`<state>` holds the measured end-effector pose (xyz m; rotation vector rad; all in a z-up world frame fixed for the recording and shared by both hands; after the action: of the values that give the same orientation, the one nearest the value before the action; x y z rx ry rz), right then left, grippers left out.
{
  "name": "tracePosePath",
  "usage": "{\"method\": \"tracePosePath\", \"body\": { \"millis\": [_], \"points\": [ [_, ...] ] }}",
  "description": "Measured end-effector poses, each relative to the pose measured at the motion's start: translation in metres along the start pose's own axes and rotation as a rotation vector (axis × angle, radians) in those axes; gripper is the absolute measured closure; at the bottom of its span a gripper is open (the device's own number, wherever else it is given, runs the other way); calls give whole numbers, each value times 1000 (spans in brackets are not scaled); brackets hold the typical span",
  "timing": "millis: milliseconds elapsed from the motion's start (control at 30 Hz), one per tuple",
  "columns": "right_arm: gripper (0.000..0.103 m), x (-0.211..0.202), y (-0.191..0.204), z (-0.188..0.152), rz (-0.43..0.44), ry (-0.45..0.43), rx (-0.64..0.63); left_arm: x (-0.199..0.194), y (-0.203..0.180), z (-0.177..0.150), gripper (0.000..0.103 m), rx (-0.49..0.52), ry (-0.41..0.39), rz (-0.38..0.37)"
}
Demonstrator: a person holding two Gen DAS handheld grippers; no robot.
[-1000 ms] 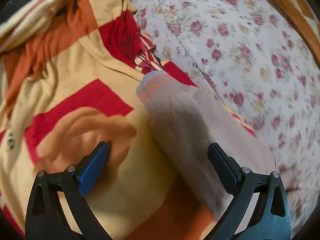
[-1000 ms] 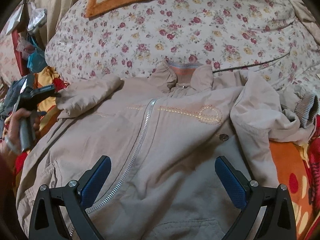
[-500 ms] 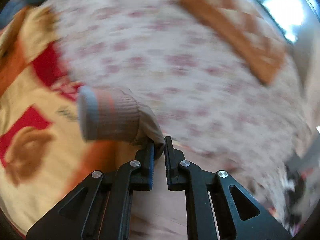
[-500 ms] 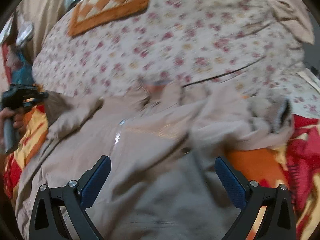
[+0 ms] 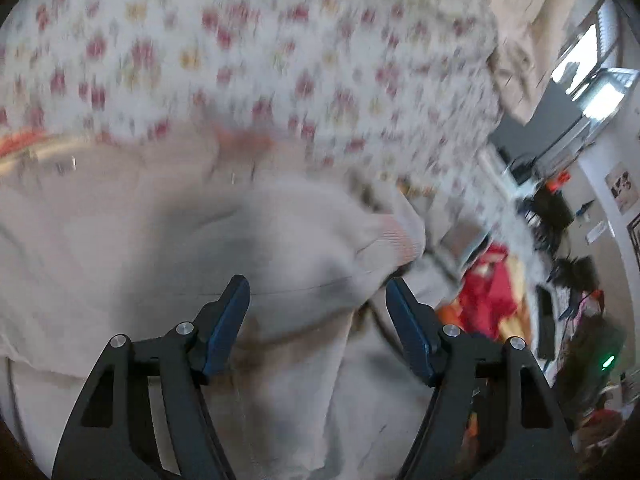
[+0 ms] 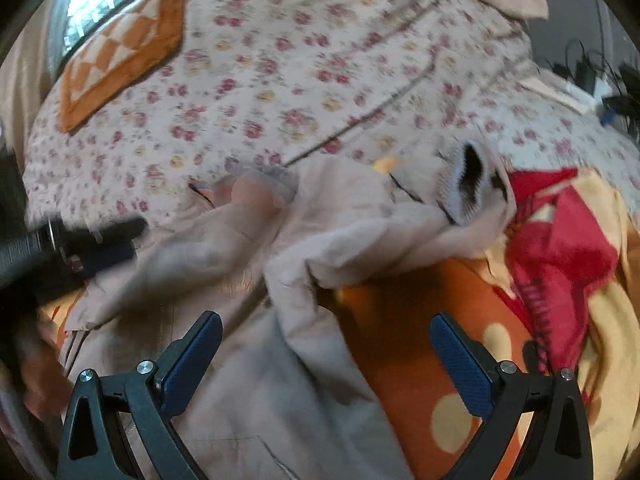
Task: Fold large clothes
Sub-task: 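Carry the sleeve across the jacket body and open the left tool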
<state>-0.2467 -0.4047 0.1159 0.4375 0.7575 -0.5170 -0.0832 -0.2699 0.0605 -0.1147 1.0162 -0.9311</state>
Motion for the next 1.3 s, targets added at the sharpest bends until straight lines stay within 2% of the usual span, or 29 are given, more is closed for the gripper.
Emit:
{"method": "tracePosePath", "body": {
  "millis": [100, 133, 200, 267, 367, 433, 500, 567, 667, 767, 833, 933, 1033, 1100, 1200, 1233, 1267, 1300],
  "points": [
    [0, 0, -8, -1, 15, 20, 45, -18, 20, -14, 32, -30, 23, 32],
    [0, 0, -9, -1, 25, 21, 54, -32, 29, -17, 32, -24, 20, 74],
    [0, -2, -7, 1, 51, 19, 60, -59, 47, -25, 32, 12, -1, 189],
    [0, -5, 2, 0, 96, 15, 48, -93, 75, -34, 32, 49, -38, 351],
    [0, -7, 19, -3, 158, 17, 10, -115, 120, -45, 32, 56, -38, 566],
    [0, -3, 32, -8, 195, 36, -15, -119, 148, -50, 32, 14, -12, 615],
    [0, 2, 45, -14, 216, 55, -44, -115, 169, -51, 32, -39, 5, 612],
    [0, 8, 58, -22, 221, 75, -84, -111, 184, -47, 32, -86, -11, 623],
    [0, 14, 66, -32, 217, 91, -129, -112, 203, -39, 32, -176, -71, 612],
    [0, 24, 67, -39, 193, 102, -160, -123, 217, -30, 32, -247, -170, 632],
    [0, 31, 65, -39, 179, 113, -158, -132, 227, -33, 32, -306, -189, 618],
    [0, 40, 61, -32, 167, 122, -130, -137, 230, -33, 32, -312, -198, 607],
    [0, 41, 59, -16, 198, 123, -74, -139, 229, -33, 32, -316, -200, 608],
    [0, 37, 57, -2, 230, 96, -27, -140, 229, -34, 32, -336, -207, 598],
    [1, 34, 61, 23, 208, 19, -16, -141, 233, -34, 32, -361, -220, 590],
    [5, 36, 65, 28, 200, 7, -32, -142, 234, -33, 32, -370, -227, 588],
    [18, 45, 71, 34, 182, 8, -61, -143, 236, -32, 32, -377, -233, 586],
    [25, 52, 75, 36, 166, 22, -72, -145, 238, -32, 32, -384, -241, 586]
  ]
}}
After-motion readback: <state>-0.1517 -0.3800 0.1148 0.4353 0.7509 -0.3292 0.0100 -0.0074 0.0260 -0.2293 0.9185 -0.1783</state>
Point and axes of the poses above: each gripper's, at about its wrist camera, not at the fingertips, and x roughly the way its jaws point, y to its left, z to its top, the point moved 2 cm from there along x, roughly the way its jaws point, and after that the axes turned 5 degrees about -y, right-handed, at the moved point
